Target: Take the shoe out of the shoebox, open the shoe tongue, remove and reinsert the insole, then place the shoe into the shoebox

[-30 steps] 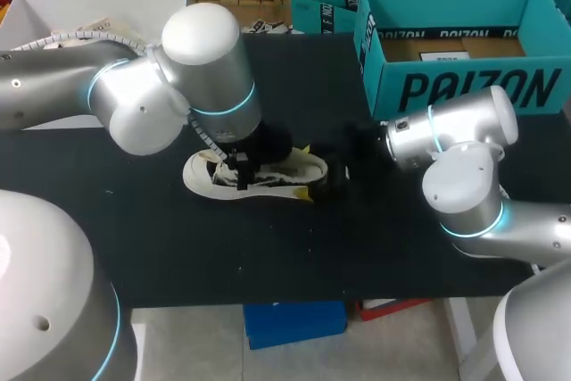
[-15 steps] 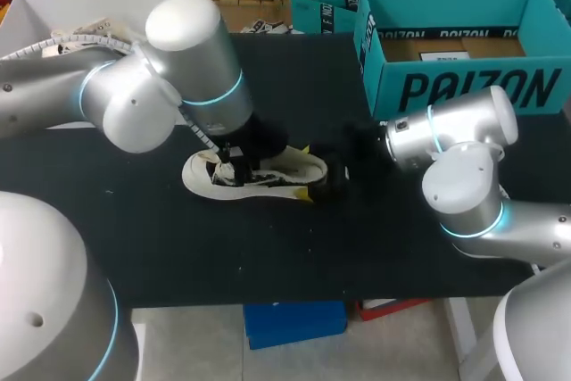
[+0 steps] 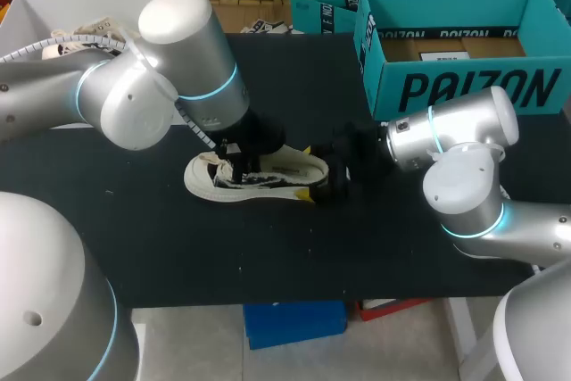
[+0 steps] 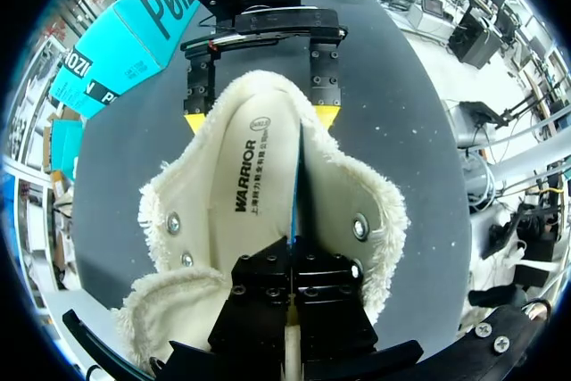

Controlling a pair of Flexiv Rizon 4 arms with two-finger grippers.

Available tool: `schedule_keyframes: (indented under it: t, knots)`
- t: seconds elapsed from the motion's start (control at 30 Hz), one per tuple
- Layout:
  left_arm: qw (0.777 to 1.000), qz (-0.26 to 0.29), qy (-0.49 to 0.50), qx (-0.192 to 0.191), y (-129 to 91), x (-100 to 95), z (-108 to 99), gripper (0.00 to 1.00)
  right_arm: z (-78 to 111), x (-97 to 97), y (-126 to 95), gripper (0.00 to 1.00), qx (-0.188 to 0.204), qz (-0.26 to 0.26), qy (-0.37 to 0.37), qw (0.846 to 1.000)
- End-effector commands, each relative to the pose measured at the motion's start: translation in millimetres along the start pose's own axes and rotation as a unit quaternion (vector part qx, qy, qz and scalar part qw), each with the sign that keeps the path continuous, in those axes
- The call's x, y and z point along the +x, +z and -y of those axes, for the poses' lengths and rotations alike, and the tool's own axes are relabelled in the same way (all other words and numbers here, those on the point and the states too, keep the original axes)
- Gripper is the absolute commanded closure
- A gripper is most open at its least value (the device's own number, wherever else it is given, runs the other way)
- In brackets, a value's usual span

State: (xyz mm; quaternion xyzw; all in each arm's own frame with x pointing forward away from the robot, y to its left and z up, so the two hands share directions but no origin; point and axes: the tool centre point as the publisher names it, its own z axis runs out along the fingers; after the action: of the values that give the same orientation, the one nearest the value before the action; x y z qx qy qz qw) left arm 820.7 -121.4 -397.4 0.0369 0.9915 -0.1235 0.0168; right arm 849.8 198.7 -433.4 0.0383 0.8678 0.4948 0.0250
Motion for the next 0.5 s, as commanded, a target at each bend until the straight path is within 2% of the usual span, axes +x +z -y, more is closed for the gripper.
schedule_keyframes:
  t: [0.03,0.5]
  knots:
    - [1.000,0.002,0.001,0.006,-6.7,2.4,-0.6,1.00,3.0,-3.1,0.5,1.00,0.000,0.000,0.000,1.000]
    - [1.000,0.004,-0.004,0.025,-15.5,1.0,-2.3,1.00,3.0,-3.1,0.5,1.00,0.000,0.000,0.000,1.000]
